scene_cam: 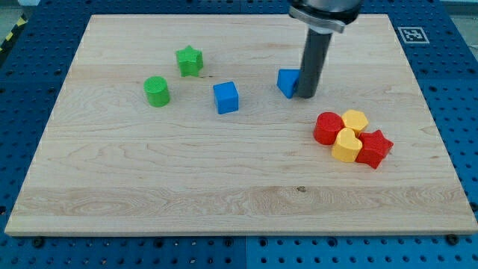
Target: Push the blue triangle above the blue cube
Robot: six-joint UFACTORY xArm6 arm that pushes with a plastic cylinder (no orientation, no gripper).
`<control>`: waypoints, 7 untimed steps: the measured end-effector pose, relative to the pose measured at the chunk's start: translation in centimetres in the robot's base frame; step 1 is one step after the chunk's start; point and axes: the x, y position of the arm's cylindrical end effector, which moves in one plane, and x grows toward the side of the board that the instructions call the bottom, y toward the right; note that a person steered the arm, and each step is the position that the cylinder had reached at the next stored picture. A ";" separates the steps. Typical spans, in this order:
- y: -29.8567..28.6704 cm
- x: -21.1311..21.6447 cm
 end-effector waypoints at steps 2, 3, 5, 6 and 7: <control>-0.6 -5.2; -1.4 -6.4; -4.5 -3.1; -6.6 -0.5; -8.9 0.9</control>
